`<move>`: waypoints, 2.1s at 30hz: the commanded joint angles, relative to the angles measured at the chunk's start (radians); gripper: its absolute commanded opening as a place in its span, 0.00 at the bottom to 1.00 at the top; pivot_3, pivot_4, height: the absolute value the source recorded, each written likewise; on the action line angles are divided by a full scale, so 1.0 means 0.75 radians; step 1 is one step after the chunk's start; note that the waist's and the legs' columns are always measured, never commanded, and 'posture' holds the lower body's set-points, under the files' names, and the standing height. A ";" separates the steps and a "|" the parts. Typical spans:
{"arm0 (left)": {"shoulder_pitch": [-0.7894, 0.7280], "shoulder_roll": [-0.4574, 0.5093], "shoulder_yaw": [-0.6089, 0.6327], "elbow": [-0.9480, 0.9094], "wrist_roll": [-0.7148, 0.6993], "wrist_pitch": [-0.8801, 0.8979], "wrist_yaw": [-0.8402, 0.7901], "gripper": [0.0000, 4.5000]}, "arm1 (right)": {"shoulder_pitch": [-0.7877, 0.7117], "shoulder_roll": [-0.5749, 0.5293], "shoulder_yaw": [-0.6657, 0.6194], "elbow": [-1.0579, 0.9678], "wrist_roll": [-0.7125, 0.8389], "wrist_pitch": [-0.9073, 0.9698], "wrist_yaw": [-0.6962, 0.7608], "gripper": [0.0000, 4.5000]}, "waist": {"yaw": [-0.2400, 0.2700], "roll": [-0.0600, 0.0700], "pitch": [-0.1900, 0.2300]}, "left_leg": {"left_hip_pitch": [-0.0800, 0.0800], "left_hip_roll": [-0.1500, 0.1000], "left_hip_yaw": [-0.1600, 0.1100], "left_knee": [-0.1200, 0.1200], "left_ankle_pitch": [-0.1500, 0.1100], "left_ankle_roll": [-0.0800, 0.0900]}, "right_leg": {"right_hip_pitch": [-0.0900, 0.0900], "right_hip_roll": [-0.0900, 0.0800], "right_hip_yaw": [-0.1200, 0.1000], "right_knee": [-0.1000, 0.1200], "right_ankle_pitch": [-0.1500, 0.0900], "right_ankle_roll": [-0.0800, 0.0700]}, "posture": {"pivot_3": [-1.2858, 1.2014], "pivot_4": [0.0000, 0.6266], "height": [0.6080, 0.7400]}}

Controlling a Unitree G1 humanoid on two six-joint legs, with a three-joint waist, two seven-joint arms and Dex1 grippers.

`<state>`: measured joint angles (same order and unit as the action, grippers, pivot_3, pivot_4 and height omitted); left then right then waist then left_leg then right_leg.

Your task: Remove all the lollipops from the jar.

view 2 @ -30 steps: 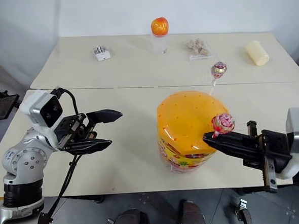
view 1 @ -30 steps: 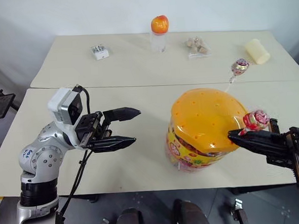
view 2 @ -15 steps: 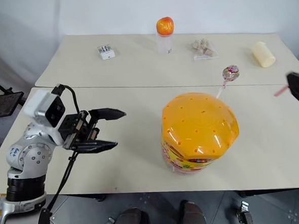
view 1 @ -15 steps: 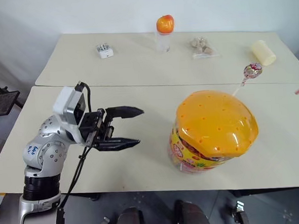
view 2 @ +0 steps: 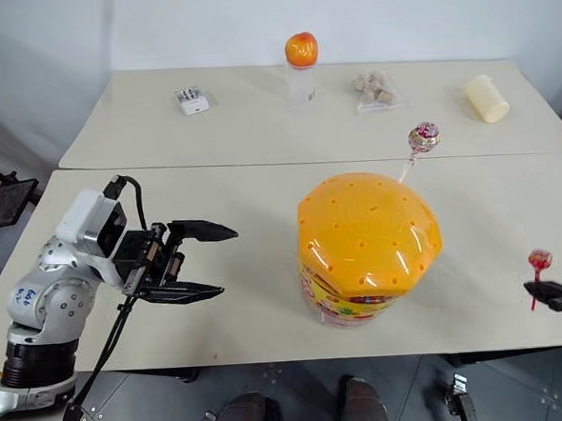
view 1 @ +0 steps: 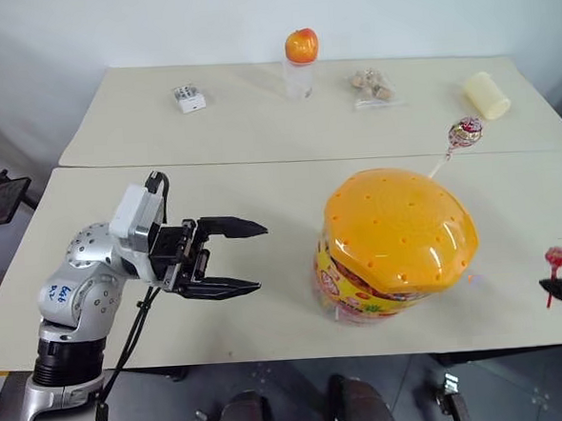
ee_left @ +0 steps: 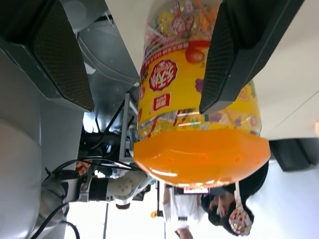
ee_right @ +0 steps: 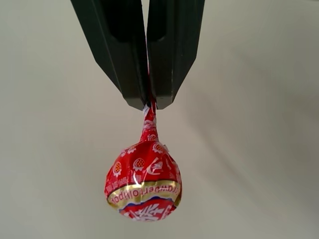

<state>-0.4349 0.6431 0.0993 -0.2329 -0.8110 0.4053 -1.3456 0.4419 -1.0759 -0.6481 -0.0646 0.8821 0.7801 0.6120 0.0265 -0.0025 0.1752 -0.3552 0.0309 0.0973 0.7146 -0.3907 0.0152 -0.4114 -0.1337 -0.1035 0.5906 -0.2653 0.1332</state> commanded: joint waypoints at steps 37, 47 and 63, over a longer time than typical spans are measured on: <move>0.017 -0.148 0.249 -0.039 -0.297 0.200 0.510 0.79 | -0.707 0.306 -0.049 -0.570 0.537 -0.188 0.343 0.99 | 0.000 0.001 0.001 | 0.001 0.000 -0.003 0.001 -0.001 -0.003 | 0.001 0.000 -0.002 0.003 0.001 0.001 | 0.52 0.24 1.00; 0.028 -0.161 0.223 -0.082 -0.305 0.215 0.507 0.79 | -0.869 0.246 0.113 -0.510 0.576 -0.111 0.392 0.99 | -0.001 0.001 0.001 | 0.001 0.000 -0.002 0.002 -0.001 -0.003 | 0.001 0.000 -0.002 0.003 0.001 0.001 | 0.52 0.24 1.00; 0.032 -0.179 0.217 -0.135 -0.306 0.210 0.531 0.79 | -0.902 0.130 0.067 -0.434 0.620 0.053 0.435 0.99 | 0.002 0.001 0.001 | 0.000 0.001 -0.002 0.001 -0.001 -0.003 | 0.001 0.000 -0.002 0.003 0.001 0.001 | 0.52 0.24 1.00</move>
<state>-0.4113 0.5069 0.2539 -0.3027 -1.0196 0.5691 -0.9480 -0.2543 -0.9534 -0.5365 -0.3692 1.3181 0.7960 0.9131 0.0277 -0.0017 0.1757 -0.3548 0.0313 0.0950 0.7155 -0.3915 0.0131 -0.4107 -0.1335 -0.1052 0.5928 -0.2648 0.1341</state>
